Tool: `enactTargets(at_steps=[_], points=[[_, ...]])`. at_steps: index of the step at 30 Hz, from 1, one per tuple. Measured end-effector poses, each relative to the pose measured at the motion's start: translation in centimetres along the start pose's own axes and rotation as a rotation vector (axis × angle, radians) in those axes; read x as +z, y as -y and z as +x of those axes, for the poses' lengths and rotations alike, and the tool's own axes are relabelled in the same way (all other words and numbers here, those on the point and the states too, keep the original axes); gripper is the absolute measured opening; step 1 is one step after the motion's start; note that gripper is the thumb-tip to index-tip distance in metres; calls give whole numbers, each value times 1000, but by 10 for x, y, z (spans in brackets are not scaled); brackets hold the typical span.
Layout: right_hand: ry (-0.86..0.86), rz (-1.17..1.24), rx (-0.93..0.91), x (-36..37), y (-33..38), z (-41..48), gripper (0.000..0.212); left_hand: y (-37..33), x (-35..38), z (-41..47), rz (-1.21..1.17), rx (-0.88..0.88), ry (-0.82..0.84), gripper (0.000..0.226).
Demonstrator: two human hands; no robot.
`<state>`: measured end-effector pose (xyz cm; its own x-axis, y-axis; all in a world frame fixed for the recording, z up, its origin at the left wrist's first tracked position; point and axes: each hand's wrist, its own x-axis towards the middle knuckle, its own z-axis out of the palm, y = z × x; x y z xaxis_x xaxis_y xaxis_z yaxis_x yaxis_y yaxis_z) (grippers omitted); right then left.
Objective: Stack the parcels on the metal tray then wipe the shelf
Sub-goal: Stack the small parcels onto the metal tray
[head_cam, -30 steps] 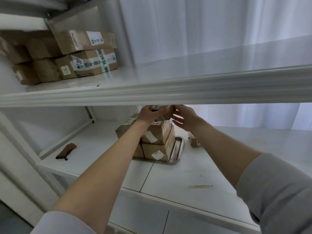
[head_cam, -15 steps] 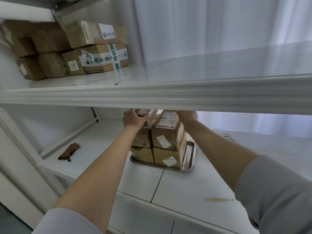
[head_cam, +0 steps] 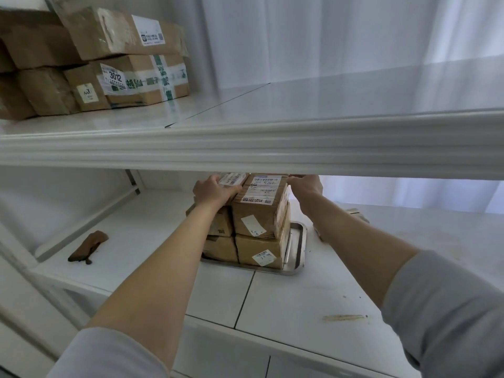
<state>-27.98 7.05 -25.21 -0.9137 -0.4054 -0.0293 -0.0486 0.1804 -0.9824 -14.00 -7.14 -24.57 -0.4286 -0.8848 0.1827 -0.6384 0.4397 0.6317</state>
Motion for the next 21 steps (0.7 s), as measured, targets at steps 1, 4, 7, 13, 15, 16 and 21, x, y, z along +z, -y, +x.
enactTargets(at_steps=[1,4,7,13,15,16,21], points=[[4,-4,-4,-1,-1,0,19,-4,-1,-3,-1,-11,-31,67],[16,-5,-14,-8,-2,-3,15,-18,3,-7,-109,101,-185,44],[10,-2,-25,-19,-7,-3,19,-48,2,-28,-76,299,-245,40],[-34,-36,-11,-63,-28,2,23,-109,35,-73,-198,301,15,20],[-65,-51,16,-83,-38,4,24,-123,59,-85,-276,418,84,35],[-81,-62,33,-94,-43,5,27,-129,71,-90,-278,464,74,40],[-151,-6,173,-139,-74,16,35,-139,133,-102,-131,446,211,31]])
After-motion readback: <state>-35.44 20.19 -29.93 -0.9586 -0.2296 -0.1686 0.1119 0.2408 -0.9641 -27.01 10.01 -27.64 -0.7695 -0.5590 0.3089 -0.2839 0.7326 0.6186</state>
